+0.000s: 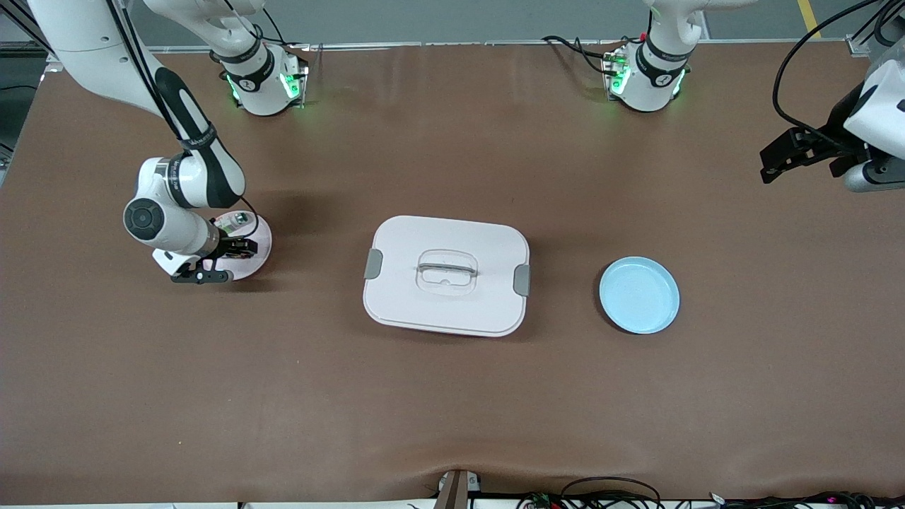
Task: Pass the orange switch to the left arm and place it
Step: 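Close the right gripper on the black-and-orange switch, then lift the switch over the box while the left gripper reaches toward it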
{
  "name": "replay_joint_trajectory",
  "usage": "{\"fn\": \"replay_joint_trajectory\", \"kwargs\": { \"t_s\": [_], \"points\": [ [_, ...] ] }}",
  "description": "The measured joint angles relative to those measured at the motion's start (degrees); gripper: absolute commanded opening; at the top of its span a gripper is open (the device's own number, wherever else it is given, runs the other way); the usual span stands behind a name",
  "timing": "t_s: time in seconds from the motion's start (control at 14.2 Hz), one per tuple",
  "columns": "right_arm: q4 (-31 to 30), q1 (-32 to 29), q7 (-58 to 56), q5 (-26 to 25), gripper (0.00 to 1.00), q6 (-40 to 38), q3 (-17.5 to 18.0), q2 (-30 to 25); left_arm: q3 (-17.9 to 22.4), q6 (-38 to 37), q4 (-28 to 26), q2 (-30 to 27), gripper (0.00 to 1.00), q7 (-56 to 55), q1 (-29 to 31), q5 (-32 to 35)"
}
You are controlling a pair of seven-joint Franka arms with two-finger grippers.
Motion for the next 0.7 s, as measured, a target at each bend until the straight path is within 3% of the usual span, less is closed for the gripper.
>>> {"fn": "replay_joint_trajectory", "kwargs": {
  "t_s": [0.42,0.7],
  "points": [
    [1.11,0.26,0.0,-0.01,0.34,-7.51,0.07,-4.76,-0.14,0.12,0.02,0.0,1.0,0.0,-0.11,0.0],
    [4.12,2.38,0.21,0.06,0.34,-19.86,0.19,-11.43,-0.2,0.15,0.05,0.01,1.0,0.0,-0.14,0.0]
  ]
}}
